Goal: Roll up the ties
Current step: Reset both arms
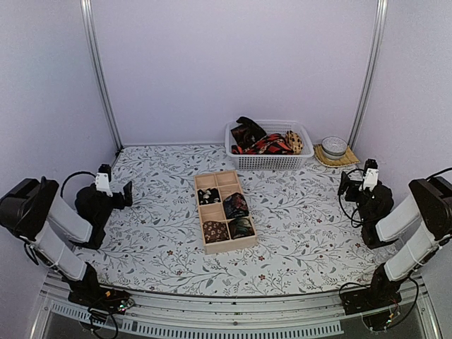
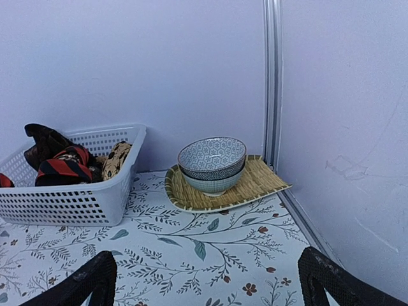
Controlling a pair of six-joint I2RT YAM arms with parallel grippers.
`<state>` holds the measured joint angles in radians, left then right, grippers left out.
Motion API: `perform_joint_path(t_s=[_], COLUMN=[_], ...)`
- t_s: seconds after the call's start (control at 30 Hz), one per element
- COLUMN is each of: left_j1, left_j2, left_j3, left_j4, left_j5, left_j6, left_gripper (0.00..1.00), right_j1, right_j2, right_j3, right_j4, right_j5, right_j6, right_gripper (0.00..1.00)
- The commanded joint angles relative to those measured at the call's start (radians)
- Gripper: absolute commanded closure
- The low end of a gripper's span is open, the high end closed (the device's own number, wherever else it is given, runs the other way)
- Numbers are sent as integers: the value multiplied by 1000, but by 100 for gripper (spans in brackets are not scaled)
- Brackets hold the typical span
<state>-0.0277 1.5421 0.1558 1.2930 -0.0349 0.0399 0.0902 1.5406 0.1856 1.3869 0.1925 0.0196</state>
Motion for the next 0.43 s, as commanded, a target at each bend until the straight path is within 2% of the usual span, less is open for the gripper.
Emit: perform_joint_path(t_s=[0.0, 0.07, 0.17, 0.4], left_j1=[12, 13, 12, 9], left_j2=[11, -4, 9, 7], left_j3=[87, 92, 86, 90], left_j4=[21, -21, 20, 7], left_j5=[-101, -123, -128, -131], left_j6=[-19, -36, -26, -27], left_gripper=[0, 0, 0, 0], right_j1=[-8, -7, -7, -8], right_j2=[17, 18, 17, 19], right_j3=[46, 46, 46, 47], right_j4=[-77, -76, -75, -77], right_j5=[99, 99, 98, 97], right_j6=[68, 68, 67, 68], right_gripper=[0, 0, 0, 0])
